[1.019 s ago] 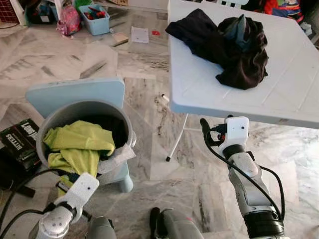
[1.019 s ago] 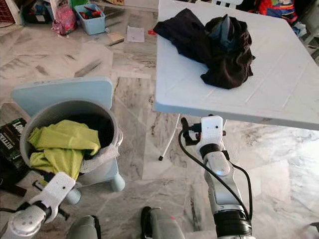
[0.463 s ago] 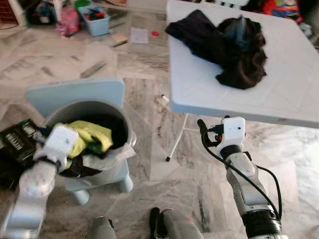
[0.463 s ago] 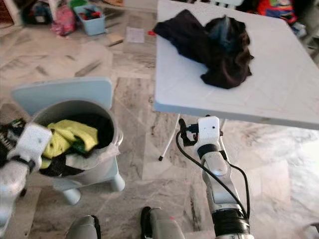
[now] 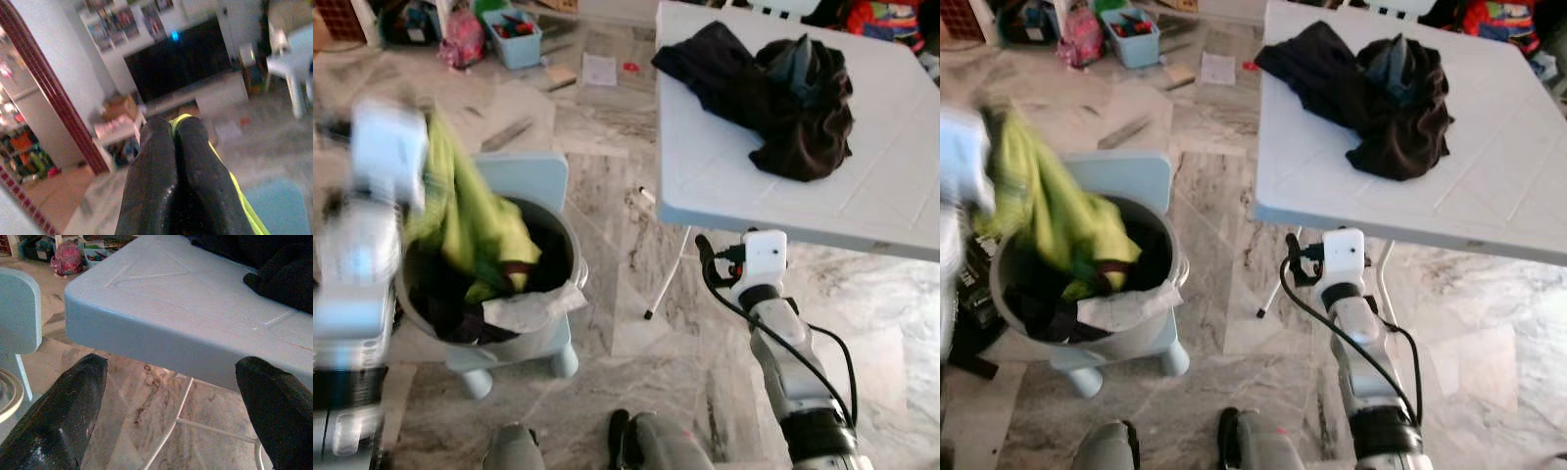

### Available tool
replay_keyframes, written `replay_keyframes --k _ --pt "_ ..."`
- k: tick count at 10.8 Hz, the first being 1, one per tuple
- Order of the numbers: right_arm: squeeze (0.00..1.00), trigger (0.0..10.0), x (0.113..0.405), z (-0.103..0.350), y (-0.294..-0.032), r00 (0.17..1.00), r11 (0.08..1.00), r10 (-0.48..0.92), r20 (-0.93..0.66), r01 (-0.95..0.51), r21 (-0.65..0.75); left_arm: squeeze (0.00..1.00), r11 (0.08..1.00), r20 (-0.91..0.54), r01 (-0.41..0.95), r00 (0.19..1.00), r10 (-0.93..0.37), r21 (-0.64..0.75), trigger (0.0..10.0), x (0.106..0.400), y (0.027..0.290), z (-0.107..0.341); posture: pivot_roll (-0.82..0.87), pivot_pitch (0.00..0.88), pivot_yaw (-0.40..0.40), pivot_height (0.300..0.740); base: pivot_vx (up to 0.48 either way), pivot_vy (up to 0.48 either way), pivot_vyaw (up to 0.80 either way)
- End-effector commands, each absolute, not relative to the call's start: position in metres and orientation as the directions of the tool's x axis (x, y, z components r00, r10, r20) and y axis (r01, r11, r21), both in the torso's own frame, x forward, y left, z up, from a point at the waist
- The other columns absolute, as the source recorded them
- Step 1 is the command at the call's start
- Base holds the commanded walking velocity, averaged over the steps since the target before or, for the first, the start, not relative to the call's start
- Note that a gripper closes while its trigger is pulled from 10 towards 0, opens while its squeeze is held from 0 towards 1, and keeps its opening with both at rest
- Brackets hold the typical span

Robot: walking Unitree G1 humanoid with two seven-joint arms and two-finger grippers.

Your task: Hang hanger

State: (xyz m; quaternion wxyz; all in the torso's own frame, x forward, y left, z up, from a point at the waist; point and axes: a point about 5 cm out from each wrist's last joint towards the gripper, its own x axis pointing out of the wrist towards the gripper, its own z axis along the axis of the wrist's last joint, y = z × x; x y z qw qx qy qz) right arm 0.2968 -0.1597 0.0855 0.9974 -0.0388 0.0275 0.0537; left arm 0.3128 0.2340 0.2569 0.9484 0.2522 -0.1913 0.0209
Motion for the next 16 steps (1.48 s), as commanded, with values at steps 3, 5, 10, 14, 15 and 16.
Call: replay_keyframes --k 3,5,10,14,15,16 --pt "0.00 10.0 0.302 0.085 -0.159 0.995 0.993 0.087 -0.046 -0.090 -0.070 0.00 0.893 0.558 -0.072 0.802 -0.213 0.444 0.0 0.323 0.196 0.324 0.06 0.072 -0.106 0.740 0.000 0.000 0.00" --pt "0.00 10.0 0.307 0.083 -0.154 0.996 0.995 0.080 -0.041 -0.082 -0.060 0.00 0.913 0.675 -0.090 0.703 -0.225 0.397 0.0 0.326 0.192 0.370 0.08 0.044 -0.090 0.740 0.000 0.000 0.00" --pt "0.00 10.0 0.317 0.082 -0.142 0.997 0.997 0.068 -0.023 -0.069 -0.039 0.00 0.919 0.720 -0.126 0.664 -0.203 0.375 0.0 0.324 0.201 0.395 0.12 0.000 -0.061 0.740 0.000 0.000 0.00" --pt "0.00 10.0 0.309 0.072 -0.157 0.996 0.995 0.066 -0.054 -0.070 -0.077 0.00 0.906 0.347 -0.208 0.935 0.073 0.370 0.0 0.285 0.252 0.230 0.13 0.055 -0.113 0.740 0.000 0.000 0.00" --pt "0.00 10.0 0.311 0.074 -0.160 0.996 0.992 0.073 -0.055 -0.078 -0.096 0.00 0.920 0.112 -0.242 0.970 0.217 0.308 0.0 0.255 0.269 0.170 0.12 0.068 -0.124 0.740 0.000 0.000 0.00" --pt "0.00 10.0 0.311 0.075 -0.162 0.996 0.992 0.075 -0.053 -0.080 -0.101 0.00 0.927 -0.062 -0.245 0.960 0.273 0.283 0.0 0.237 0.271 0.138 0.13 0.076 -0.124 0.740 0.000 0.000 0.00"
